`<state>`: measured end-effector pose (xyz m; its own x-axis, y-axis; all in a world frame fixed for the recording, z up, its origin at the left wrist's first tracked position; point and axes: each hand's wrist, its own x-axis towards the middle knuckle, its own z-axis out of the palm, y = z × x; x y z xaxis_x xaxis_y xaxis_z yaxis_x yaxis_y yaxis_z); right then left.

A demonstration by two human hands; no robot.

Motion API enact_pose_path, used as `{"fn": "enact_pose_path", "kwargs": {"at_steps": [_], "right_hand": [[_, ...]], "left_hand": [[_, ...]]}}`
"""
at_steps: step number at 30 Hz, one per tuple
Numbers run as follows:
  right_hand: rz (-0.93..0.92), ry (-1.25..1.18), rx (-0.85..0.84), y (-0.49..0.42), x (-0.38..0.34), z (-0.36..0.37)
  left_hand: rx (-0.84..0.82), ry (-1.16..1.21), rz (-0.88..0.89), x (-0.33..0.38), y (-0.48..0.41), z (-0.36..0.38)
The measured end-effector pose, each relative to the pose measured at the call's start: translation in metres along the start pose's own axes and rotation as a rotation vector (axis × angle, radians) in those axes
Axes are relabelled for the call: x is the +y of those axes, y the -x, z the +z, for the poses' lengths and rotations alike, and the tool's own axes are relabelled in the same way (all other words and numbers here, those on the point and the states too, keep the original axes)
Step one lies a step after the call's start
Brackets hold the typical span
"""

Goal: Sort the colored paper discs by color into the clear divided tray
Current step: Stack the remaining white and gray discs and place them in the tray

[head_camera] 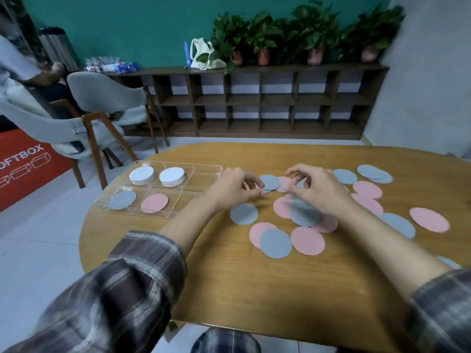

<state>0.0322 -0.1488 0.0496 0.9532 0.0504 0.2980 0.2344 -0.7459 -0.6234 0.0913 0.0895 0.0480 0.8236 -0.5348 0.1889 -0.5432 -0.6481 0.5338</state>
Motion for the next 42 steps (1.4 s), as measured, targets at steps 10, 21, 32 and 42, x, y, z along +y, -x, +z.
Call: {"fn": "enact_pose_path", "kwargs": {"at_steps": [10, 21, 32, 42], "right_hand": [[-0.011, 0.171, 0.107, 0.039, 0.065, -0.001], [0.003, 0.024, 0.112, 0.041, 0.076, 0.002], [-0.034, -0.038, -0.002, 0.048, 0.075, 0.007], [-0.004, -0.095, 0.040, 0.049, 0.077, 0.008]], "left_hand": [[-0.018, 0.078, 0.024, 0.028, -0.019, 0.092], [0.068, 0.287, 0.037, 0.026, -0.025, 0.102], [0.111, 0.127, 0.027, 0.015, -0.016, 0.079], [-0.157, -0.054, -0.222, -0.010, -0.004, 0.035]]}}
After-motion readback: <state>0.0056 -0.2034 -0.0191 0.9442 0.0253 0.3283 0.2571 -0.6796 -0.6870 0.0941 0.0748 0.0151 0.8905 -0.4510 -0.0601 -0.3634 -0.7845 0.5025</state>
